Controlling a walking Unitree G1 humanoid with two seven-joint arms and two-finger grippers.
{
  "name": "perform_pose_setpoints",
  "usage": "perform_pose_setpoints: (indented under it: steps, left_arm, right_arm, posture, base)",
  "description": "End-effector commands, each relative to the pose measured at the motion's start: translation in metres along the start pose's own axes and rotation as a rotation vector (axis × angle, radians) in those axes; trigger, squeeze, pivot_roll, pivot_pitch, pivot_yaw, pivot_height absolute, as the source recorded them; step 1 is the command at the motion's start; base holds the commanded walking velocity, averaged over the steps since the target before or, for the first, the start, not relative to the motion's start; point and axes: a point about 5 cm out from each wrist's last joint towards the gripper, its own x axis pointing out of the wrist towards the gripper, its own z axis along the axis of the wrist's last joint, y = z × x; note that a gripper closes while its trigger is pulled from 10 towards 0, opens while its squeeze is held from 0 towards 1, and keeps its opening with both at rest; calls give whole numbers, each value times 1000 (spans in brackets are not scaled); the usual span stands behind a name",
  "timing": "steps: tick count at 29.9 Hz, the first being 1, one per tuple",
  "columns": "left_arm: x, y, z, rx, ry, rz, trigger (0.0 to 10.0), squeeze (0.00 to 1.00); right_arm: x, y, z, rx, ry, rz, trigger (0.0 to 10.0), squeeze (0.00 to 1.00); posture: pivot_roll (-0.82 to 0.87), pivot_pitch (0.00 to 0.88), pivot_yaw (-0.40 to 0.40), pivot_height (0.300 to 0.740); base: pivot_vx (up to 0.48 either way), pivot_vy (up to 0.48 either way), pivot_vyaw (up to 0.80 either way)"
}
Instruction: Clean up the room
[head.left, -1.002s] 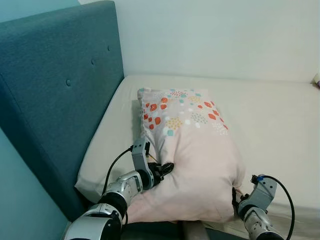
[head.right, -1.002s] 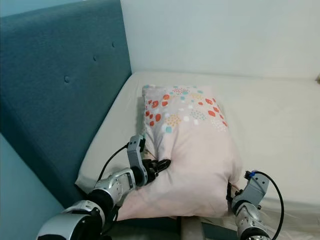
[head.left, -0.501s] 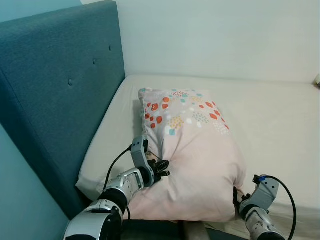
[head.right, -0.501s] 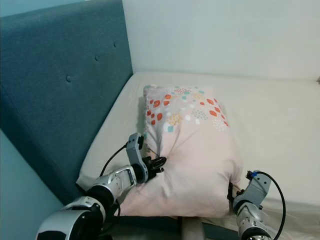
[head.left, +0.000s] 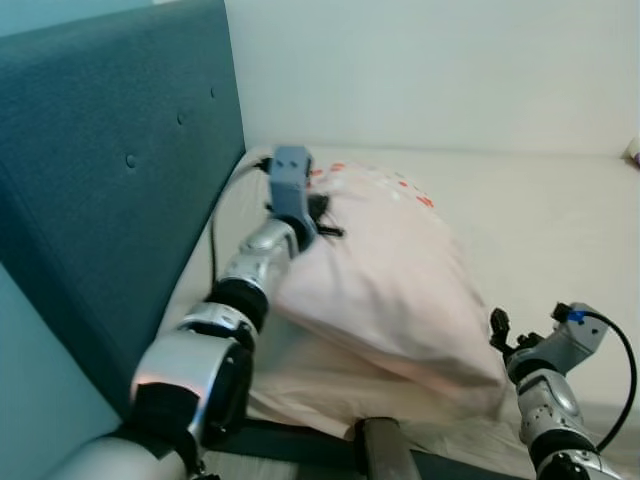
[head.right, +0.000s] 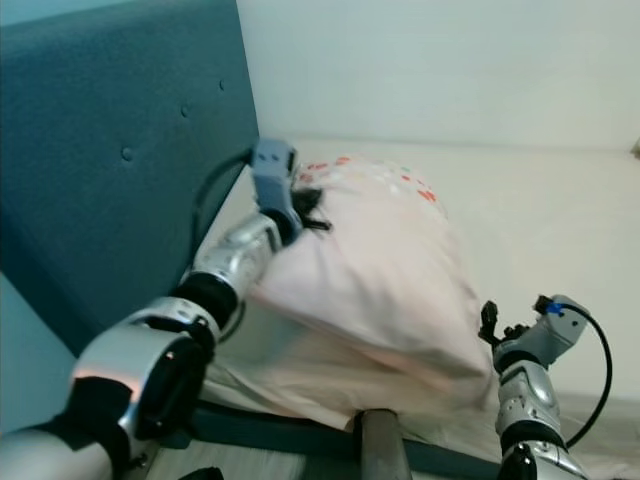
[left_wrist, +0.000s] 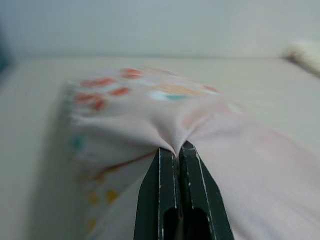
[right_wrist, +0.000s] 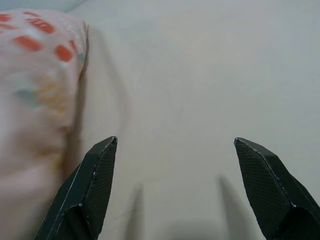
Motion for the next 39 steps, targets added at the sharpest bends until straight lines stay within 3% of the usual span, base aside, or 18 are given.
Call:
perform_pose_setpoints:
  steps: [1, 2, 5, 7, 10, 12, 13, 14, 15, 17, 22, 26, 29, 30, 33, 34, 36, 39]
  left_arm:
    - [0, 25, 25, 68, -73, 134, 0, 0]
    - [-3, 43, 32, 107, -83, 220, 0, 0]
    - [-6, 55, 36, 143, -89, 284, 0, 0]
    - [-21, 96, 36, 183, -82, 484, 0, 0]
    - [-21, 96, 36, 183, -82, 484, 0, 0]
    - [-44, 136, 30, 187, -85, 688, 0, 0]
    - [-44, 136, 30, 187, -85, 688, 0, 0]
    - [-54, 150, 26, 186, -93, 762, 0, 0]
    - [-54, 150, 26, 186, -93, 762, 0, 0]
    - [-73, 167, 10, 188, -110, 850, 0, 0]
    - [-100, 176, -26, 233, -71, 892, 0, 0]
    - [-107, 178, -33, 256, -53, 899, 0, 0]
    - [-131, 172, -42, 384, -1, 798, 0, 0]
    - [-131, 172, -42, 384, -1, 798, 0, 0]
    - [-121, 140, -36, 697, 103, 400, 0, 0]
    - [-121, 140, -36, 697, 103, 400, 0, 0]
    - [-119, 129, -26, 828, 160, 228, 0, 0]
    - [-119, 124, -22, 881, 220, 111, 0, 0]
  right_arm:
    - [0, 1, 0, 10, -6, 4, 10000, 0]
    - [0, 1, 1, 13, -11, 5, 10000, 0]
    - [0, 1, 2, 15, -16, 6, 10000, 0]
    - [1, 2, 3, 21, -30, 19, 10000, 0]
    - [1, 2, 3, 21, -30, 19, 10000, 0]
    - [2, 6, 4, 20, -33, 38, 10000, 0]
    - [2, 6, 4, 20, -33, 38, 10000, 0]
    - [2, 9, 4, 20, -32, 47, 10000, 0]
    - [2, 9, 4, 20, -32, 47, 10000, 0]
    - [4, 18, 3, 19, -24, 77, 10000, 0]
    - [6, 32, -1, 14, -1, 123, 10000, 0]
    - [7, 35, -2, 12, 2, 131, 10000, 0]
    - [8, 46, -3, 6, 12, 177, 10000, 0]
    - [8, 46, -3, 6, 12, 177, 10000, 0]
    - [9, 51, -5, 17, 19, 189, 10000, 0]
    - [9, 51, -5, 17, 19, 189, 10000, 0]
    - [9, 55, -6, 22, 22, 197, 10000, 0]
    - [9, 56, -6, 24, 23, 202, 10000, 0]
  posture:
    - [-163, 0, 41, 466]
    - [-165, 0, 42, 466]
    - [-165, 0, 42, 466]
    - [-152, 0, 36, 466]
    - [-152, 0, 36, 466]
    - [-137, 0, 28, 466]
    - [-137, 0, 28, 466]
    - [-130, 0, 22, 466]
    - [-130, 0, 22, 466]
    - [-110, 0, 11, 466]
    - [-90, 0, 4, 466]
    - [-84, 0, 2, 466]
    - [-57, 0, -2, 466]
    - [-57, 0, -2, 466]
    - [-38, 0, -3, 466]
    - [-38, 0, -3, 466]
    - [-36, 0, 0, 466]
    - [-39, 0, 3, 466]
  base:
    - [0, 0, 0]
    - [0, 0, 0]
    - [0, 0, 0]
    - [0, 0, 0]
    - [0, 0, 0]
    - [0, 0, 0]
    - [0, 0, 0]
    - [0, 0, 0]
    - [0, 0, 0]
    - [0, 0, 0]
    - [0, 0, 0]
    - [0, 0, 0]
    - [0, 0, 0]
    - [0, 0, 0]
    - [0, 0, 0]
    - [0, 0, 0]
    - [0, 0, 0]
    - [0, 0, 0]
